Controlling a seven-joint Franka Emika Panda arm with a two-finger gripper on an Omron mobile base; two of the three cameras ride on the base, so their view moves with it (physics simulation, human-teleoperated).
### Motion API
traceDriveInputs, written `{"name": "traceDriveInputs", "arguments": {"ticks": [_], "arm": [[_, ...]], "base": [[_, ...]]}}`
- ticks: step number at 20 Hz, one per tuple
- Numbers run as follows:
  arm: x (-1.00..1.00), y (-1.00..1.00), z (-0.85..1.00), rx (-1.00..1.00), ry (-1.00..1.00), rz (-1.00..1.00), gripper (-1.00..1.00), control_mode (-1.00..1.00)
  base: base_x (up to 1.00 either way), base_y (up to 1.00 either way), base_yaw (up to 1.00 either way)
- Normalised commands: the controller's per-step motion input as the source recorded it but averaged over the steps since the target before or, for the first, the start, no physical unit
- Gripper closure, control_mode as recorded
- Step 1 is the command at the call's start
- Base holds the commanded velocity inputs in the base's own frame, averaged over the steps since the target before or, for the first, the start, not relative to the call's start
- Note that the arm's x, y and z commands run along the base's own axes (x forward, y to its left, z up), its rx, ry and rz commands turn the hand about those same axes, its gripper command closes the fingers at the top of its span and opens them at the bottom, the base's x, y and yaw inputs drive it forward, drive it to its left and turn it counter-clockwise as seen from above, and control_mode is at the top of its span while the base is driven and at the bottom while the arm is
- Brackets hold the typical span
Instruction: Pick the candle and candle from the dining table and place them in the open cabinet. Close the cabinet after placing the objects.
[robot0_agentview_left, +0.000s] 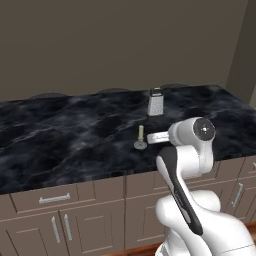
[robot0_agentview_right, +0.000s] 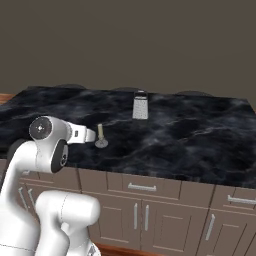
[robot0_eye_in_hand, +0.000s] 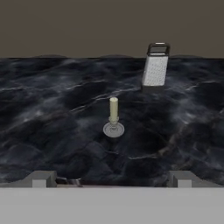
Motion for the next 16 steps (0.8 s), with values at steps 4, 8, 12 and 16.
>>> {"name": "traceDriveInputs", "arguments": {"ticks": [4, 8, 12, 16], "arm": [[0.11, 0.00, -0.27, 0.00, -0.06, 0.00, -1.00, -1.00], [0.16, 0.00, -0.26, 0.00, -0.08, 0.00, -1.00, -1.00], [0.17, 0.00, -0.24, 0.00, -0.08, 0.00, -1.00, -1.00], [0.11, 0.00, -0.19, 0.00, -0.05, 0.00, -1.00, -1.00]], "base": [[0.00, 0.00, 0.00], [0.00, 0.00, 0.00], [0.00, 0.00, 0.00], [0.00, 0.00, 0.00]]}}
